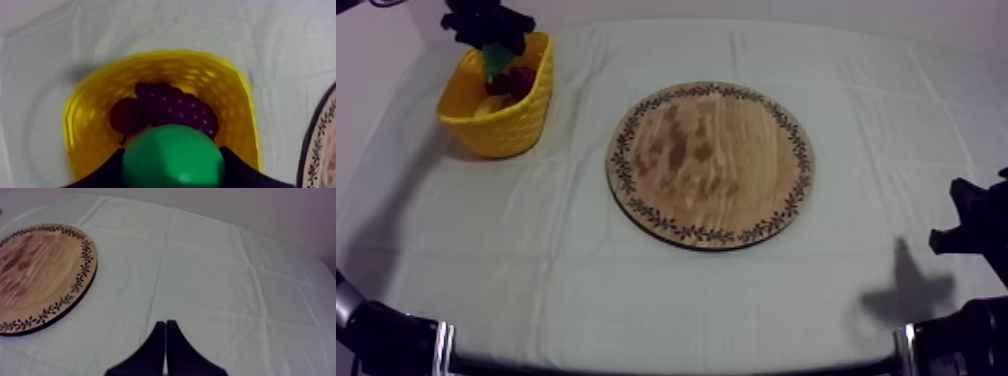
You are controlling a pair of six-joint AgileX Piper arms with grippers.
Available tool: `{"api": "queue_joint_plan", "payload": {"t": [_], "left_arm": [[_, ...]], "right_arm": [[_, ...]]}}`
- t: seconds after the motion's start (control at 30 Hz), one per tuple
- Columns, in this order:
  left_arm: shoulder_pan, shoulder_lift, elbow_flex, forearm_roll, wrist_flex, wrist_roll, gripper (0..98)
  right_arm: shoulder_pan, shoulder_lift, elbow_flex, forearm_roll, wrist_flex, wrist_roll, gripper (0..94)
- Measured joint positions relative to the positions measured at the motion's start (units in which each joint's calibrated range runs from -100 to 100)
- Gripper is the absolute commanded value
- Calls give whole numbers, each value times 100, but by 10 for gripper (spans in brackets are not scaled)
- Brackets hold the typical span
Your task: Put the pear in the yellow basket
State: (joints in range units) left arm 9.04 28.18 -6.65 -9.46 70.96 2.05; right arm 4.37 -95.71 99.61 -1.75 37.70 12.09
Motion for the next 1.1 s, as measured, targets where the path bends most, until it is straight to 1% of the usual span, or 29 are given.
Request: {"api": "queue_joint_plan", "payload": {"t": [0.17,0.27,0.3,0.5,0.6,0.67,0.77,0.87,1.03,1.1], "left_arm": [[-60,461,-144,-93,-246,82,432],[-73,617,-251,-110,-255,101,474],[-73,642,-274,-110,-254,100,507],[-68,686,-381,-111,-109,185,776],[-25,665,-386,-172,-15,299,863],[-6,642,-394,-206,51,365,893],[8,597,-433,-226,131,453,906],[4,559,-443,-226,178,474,893],[-12,336,-383,-235,99,497,823],[-25,194,-312,-244,46,492,768]], "right_arm": [[0,0,0,0,0,-7,3],[0,0,0,0,0,-1,3],[0,0,0,0,-8,-1,3],[0,0,0,0,-1,-1,3],[0,0,0,0,-1,-1,3],[0,0,0,0,-1,-1,3],[0,0,0,0,-1,-1,3],[0,0,0,0,-1,-1,3],[0,0,0,0,-1,-1,3],[0,0,0,0,-1,-1,3]]}}
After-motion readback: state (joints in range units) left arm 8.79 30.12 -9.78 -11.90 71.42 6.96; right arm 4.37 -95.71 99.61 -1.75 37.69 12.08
